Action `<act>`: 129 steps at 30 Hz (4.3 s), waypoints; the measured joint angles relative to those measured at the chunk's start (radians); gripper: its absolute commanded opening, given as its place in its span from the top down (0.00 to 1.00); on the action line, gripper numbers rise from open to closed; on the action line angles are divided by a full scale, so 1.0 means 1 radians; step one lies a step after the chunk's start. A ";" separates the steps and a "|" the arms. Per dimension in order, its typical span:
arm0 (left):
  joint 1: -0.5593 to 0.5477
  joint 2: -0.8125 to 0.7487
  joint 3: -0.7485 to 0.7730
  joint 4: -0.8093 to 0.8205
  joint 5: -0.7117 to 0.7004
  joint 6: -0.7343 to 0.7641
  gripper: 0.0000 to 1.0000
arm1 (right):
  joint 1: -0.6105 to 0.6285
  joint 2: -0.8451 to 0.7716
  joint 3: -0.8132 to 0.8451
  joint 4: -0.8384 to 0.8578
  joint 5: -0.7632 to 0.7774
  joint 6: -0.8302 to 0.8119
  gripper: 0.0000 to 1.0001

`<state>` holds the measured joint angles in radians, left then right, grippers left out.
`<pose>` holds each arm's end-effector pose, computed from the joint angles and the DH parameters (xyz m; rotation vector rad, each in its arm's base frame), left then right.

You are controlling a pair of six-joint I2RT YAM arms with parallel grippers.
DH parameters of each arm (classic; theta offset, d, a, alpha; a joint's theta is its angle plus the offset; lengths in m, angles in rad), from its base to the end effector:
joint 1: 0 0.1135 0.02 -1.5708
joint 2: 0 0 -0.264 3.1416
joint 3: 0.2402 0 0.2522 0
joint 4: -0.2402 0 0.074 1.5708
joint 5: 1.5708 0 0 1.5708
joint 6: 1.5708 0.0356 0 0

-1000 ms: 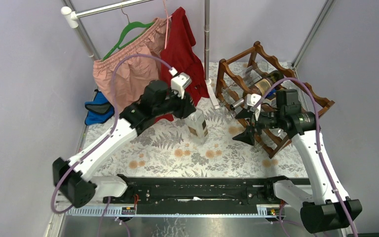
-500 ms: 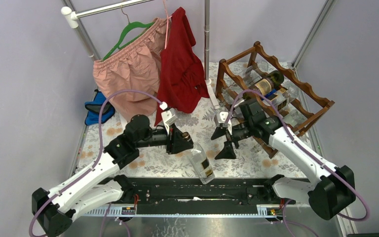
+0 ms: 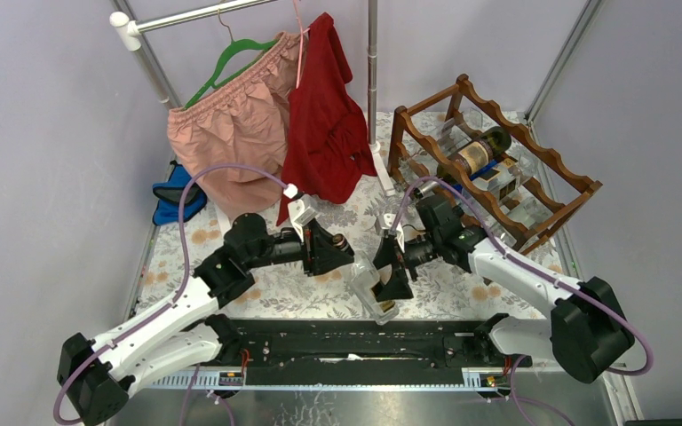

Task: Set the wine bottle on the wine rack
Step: Pick up the wine bottle from the center of the board.

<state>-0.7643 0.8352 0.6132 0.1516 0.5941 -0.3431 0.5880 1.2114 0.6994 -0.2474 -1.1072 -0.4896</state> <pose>0.1293 -0.1516 0.3065 0.8472 1.5940 -1.3027 0.1781 0.1570 0.2310 -1.5285 1.4896 1.3170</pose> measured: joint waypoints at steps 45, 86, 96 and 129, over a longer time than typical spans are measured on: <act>0.034 -0.124 -0.126 -0.193 0.040 -0.286 0.03 | 0.084 0.147 0.319 -0.677 0.499 -0.529 1.00; 0.024 0.352 -0.240 0.143 0.399 -0.585 0.39 | 0.459 0.245 0.401 -0.709 1.011 -0.539 1.00; -0.002 0.422 -0.229 0.140 0.419 -0.575 0.45 | 0.510 0.245 0.401 -0.707 1.109 -0.534 1.00; -0.003 0.425 -0.256 0.216 0.412 -0.610 1.00 | 0.514 0.245 0.414 -0.714 1.117 -0.490 0.61</act>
<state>-0.7670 1.2602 0.3576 0.3672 1.0058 -0.9531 1.1023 1.4563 1.1133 -0.9611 0.0093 -0.9798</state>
